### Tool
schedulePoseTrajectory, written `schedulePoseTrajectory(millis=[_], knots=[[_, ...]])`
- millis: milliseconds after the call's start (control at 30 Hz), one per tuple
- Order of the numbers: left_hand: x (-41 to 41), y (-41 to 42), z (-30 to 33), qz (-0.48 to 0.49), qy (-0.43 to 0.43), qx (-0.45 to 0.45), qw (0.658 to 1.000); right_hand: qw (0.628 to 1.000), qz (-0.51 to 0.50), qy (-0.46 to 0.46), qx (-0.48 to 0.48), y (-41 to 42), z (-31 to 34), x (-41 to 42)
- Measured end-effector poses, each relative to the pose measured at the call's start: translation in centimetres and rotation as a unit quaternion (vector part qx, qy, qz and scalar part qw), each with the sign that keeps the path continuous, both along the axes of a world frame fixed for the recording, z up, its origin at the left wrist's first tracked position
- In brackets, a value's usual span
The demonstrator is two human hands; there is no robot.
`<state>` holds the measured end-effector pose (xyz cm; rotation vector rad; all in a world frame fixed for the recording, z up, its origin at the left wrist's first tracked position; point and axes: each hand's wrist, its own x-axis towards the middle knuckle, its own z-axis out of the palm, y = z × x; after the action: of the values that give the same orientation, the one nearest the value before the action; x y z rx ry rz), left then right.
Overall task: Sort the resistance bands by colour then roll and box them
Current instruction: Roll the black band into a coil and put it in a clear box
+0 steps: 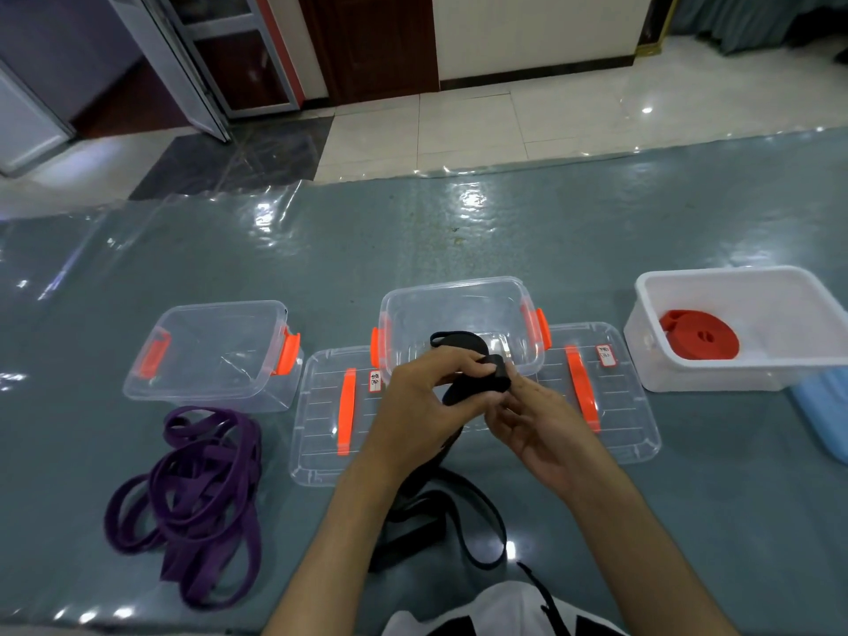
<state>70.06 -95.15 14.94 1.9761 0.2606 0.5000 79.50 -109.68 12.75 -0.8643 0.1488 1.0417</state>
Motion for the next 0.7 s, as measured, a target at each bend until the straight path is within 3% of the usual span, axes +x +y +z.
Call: schedulePoseTrajectory(millis=[267, 433, 600, 700], knots=[[0.1, 0.0, -0.4, -0.01, 0.035, -0.035, 0.999, 0.999, -0.026, -0.016, -0.01, 0.2, -0.5, -0.5], [-0.2, -0.3, -0.3, 0.021, -0.003, -0.033, 0.999, 0.978, -0.021, -0.194, -0.073, 0.0, 0.6, -0.5], [-0.6, -0.7, 0.1, 0.033, -0.027, -0.139, 0.989, 0.94, -0.048, -0.337, -0.018, -0.6, 1.4, -0.2], [-0.9, -0.9, 0.3, 0.008, -0.029, -0.203, 0.979, 0.924, -0.061, -0.378, -0.02, -1.1, 1.3, 0.1]])
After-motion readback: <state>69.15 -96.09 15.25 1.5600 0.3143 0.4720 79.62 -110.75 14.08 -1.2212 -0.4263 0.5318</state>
